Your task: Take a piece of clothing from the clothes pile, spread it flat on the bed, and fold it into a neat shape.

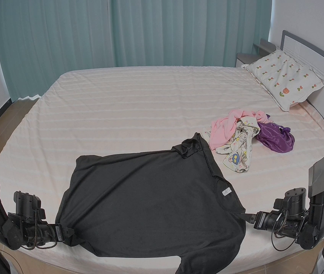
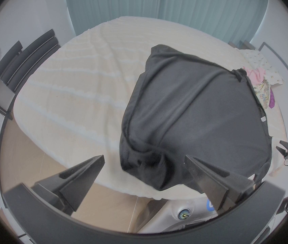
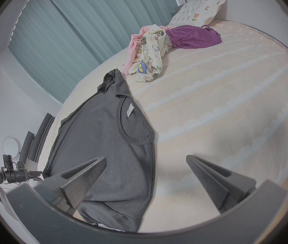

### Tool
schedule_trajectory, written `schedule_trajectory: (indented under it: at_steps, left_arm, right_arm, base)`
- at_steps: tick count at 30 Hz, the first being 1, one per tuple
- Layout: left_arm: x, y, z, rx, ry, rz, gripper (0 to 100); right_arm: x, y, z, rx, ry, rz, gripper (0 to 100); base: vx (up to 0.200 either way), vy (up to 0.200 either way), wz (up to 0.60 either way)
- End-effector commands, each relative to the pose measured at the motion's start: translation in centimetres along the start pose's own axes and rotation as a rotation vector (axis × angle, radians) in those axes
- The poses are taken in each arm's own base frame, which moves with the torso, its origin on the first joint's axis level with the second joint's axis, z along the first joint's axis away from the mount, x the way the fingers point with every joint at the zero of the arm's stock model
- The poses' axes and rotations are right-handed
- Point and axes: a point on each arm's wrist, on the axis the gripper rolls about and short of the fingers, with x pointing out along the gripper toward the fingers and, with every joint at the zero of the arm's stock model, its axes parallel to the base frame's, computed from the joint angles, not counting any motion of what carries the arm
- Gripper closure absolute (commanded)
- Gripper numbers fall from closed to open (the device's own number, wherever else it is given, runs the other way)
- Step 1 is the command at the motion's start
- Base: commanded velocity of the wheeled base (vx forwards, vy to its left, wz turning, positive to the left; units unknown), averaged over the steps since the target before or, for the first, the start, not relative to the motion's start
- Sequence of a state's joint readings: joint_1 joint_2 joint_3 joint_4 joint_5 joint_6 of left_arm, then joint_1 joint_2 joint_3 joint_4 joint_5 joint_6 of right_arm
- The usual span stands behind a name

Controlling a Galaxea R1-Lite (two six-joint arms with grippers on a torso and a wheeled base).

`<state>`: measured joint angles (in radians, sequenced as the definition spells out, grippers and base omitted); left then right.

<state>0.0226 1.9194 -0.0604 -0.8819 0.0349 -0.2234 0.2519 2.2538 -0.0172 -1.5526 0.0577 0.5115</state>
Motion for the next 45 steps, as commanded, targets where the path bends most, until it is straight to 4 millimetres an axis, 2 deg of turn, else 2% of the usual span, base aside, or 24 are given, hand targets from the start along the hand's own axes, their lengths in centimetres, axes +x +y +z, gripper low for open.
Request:
schedule_trajectory:
  at_steps: [1, 4, 18, 23, 32, 36, 45]
  left_arm:
    - [-0.8, -0.2, 0.6, -0.002, -0.054, -0.025, 0]
    - [-0.7, 0.0, 0.6, -0.009, -0.053, -0.016, 0]
    - [-0.8, 0.5, 0.9, -0.023, -0.071, 0.005, 0]
    - [-0.8, 0.5, 1.0, -0.024, -0.074, 0.004, 0]
    - [-0.4, 0.0, 2.7, -0.106, -0.137, -0.025, 0]
    - [-0.1, -0.1, 3.3, -0.171, -0.147, -0.035, 0]
    - [-0.3, -1.4, 3.6, -0.231, -0.146, -0.126, 0]
  right_arm:
    - [-0.4, 0.2, 0.2, -0.002, -0.014, 0.011, 0]
    - [-0.5, 0.3, 0.3, -0.003, -0.022, 0.017, 0]
    - [-0.8, 0.6, 1.2, 0.01, -0.07, 0.036, 0]
    - [-0.6, 0.8, 1.7, 0.014, -0.102, 0.048, 0]
    - [-0.4, 1.9, 3.4, 0.067, -0.184, 0.105, 0]
    - [1.2, 3.3, 4.6, 0.133, -0.225, 0.172, 0]
    - [7.6, 6.1, 7.5, 0.279, -0.247, 0.263, 0]
  base:
    - [0.0, 0.0, 0.0]
    - [0.0, 0.0, 0.0]
    - [0.0, 0.2, 0.0]
    - [0.0, 0.0, 0.0]
    - [0.022, 0.0, 0.0]
    - [0.2, 0.0, 0.0]
    - [0.156, 0.0, 0.0]
